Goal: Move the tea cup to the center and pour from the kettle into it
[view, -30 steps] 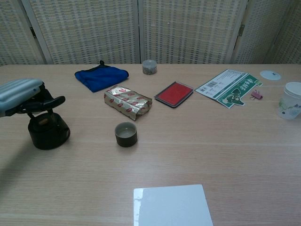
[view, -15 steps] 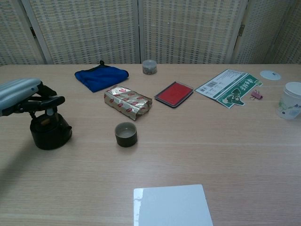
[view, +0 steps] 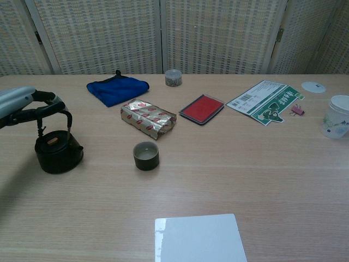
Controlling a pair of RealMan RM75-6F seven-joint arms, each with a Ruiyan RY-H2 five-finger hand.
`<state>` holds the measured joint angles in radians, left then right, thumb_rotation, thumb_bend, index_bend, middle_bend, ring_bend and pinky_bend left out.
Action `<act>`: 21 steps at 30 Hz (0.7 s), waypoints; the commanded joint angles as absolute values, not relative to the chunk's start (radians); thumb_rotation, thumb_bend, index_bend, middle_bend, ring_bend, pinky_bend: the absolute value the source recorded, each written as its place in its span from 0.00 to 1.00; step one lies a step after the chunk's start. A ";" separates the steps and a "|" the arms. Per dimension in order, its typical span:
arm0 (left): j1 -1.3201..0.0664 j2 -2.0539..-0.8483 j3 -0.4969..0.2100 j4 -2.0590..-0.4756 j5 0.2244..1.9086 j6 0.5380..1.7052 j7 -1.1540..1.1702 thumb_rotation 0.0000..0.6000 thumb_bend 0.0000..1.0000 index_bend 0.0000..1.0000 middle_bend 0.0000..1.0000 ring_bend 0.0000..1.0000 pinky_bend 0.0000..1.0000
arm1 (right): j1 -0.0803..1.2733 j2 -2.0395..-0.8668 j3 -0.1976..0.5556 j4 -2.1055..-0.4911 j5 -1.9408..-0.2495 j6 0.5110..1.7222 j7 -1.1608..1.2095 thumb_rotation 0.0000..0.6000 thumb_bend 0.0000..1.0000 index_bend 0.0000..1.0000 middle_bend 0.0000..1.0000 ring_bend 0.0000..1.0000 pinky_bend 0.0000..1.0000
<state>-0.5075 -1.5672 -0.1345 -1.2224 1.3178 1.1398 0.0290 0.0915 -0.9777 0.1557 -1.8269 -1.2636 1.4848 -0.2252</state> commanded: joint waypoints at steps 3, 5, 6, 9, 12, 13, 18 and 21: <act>-0.480 -1.560 -0.170 -1.260 1.266 1.177 0.049 0.37 0.16 0.33 0.28 0.19 0.11 | 0.095 -0.973 0.154 -1.821 -1.256 1.466 -0.213 1.00 0.21 0.20 0.25 0.14 0.21; -0.464 -1.549 -0.181 -1.283 1.246 1.193 0.046 0.47 0.16 0.33 0.28 0.19 0.11 | 0.099 -0.971 0.153 -1.813 -1.255 1.453 -0.206 1.00 0.21 0.20 0.25 0.14 0.21; -0.455 -1.542 -0.184 -1.295 1.241 1.206 0.046 0.51 0.15 0.34 0.28 0.19 0.11 | 0.100 -0.971 0.152 -1.810 -1.256 1.448 -0.203 1.00 0.21 0.20 0.25 0.14 0.21; -0.429 -1.520 -0.183 -1.329 1.234 1.234 0.047 0.57 0.15 0.34 0.28 0.19 0.11 | 0.104 -0.970 0.148 -1.804 -1.268 1.439 -0.192 1.00 0.21 0.20 0.25 0.14 0.21; -0.399 -1.487 -0.176 -1.376 1.237 1.270 0.057 0.60 0.16 0.34 0.28 0.19 0.11 | 0.105 -0.971 0.138 -1.796 -1.291 1.434 -0.182 1.00 0.21 0.20 0.25 0.14 0.21; -0.389 -1.476 -0.172 -1.392 1.238 1.282 0.063 0.59 0.16 0.34 0.28 0.19 0.11 | 0.105 -0.971 0.135 -1.793 -1.299 1.433 -0.178 1.00 0.21 0.20 0.25 0.14 0.21; -0.330 -1.411 -0.143 -1.493 1.250 1.344 0.101 0.63 0.16 0.36 0.28 0.19 0.11 | 0.104 -0.985 0.115 -1.756 -1.354 1.431 -0.123 1.00 0.21 0.21 0.25 0.14 0.21; -0.288 -1.371 -0.116 -1.554 1.263 1.386 0.126 0.83 0.16 0.37 0.28 0.19 0.11 | 0.096 -1.008 0.103 -1.719 -1.392 1.446 -0.080 1.00 0.22 0.22 0.25 0.14 0.21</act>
